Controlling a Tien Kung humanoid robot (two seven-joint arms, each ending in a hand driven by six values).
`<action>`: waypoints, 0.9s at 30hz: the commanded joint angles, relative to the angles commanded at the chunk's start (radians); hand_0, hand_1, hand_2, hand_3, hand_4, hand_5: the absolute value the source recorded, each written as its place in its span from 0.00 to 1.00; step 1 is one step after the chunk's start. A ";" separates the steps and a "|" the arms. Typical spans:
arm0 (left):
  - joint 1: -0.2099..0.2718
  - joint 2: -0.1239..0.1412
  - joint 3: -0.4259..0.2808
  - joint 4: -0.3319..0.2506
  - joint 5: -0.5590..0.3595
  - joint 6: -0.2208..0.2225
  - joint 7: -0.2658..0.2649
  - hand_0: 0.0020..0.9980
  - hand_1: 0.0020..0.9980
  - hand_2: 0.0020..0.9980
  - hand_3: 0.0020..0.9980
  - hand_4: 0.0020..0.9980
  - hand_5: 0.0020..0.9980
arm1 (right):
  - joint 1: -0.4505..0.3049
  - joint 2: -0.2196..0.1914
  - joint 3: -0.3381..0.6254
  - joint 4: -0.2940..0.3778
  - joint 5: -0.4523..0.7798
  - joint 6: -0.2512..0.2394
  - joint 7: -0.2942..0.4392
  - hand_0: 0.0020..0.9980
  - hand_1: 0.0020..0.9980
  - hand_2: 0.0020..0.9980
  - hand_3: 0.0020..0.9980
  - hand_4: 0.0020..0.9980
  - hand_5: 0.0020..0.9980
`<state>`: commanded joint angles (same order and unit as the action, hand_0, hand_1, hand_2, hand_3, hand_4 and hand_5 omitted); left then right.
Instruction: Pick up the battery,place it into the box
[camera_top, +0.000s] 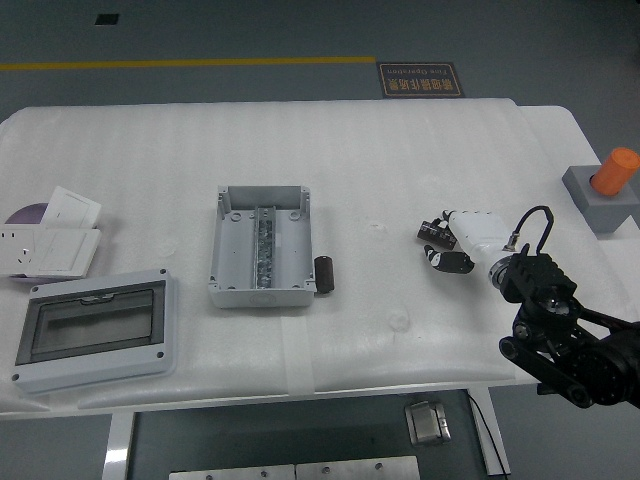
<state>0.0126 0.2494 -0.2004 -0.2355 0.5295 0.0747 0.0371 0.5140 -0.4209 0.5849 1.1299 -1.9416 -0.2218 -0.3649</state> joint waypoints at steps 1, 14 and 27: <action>0.000 0.000 0.000 0.000 0.000 0.000 0.000 0.63 0.65 0.53 0.58 0.52 0.35 | 0.000 0.000 0.000 0.000 0.000 0.000 0.000 0.66 0.68 0.68 0.79 0.59 0.50; 0.000 -0.001 -0.001 0.000 0.002 0.000 0.000 0.63 0.65 0.53 0.58 0.52 0.35 | 0.000 0.001 -0.002 -0.003 0.002 0.000 -0.001 0.66 0.68 0.68 0.78 0.58 0.49; 0.000 -0.002 -0.001 -0.001 0.003 0.001 0.000 0.63 0.65 0.53 0.58 0.52 0.35 | 0.004 0.004 -0.012 -0.014 -0.005 -0.014 -0.003 0.66 0.68 0.68 0.78 0.58 0.49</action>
<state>0.0129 0.2477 -0.2013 -0.2366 0.5329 0.0756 0.0371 0.5185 -0.4168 0.5729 1.1156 -1.9462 -0.2362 -0.3676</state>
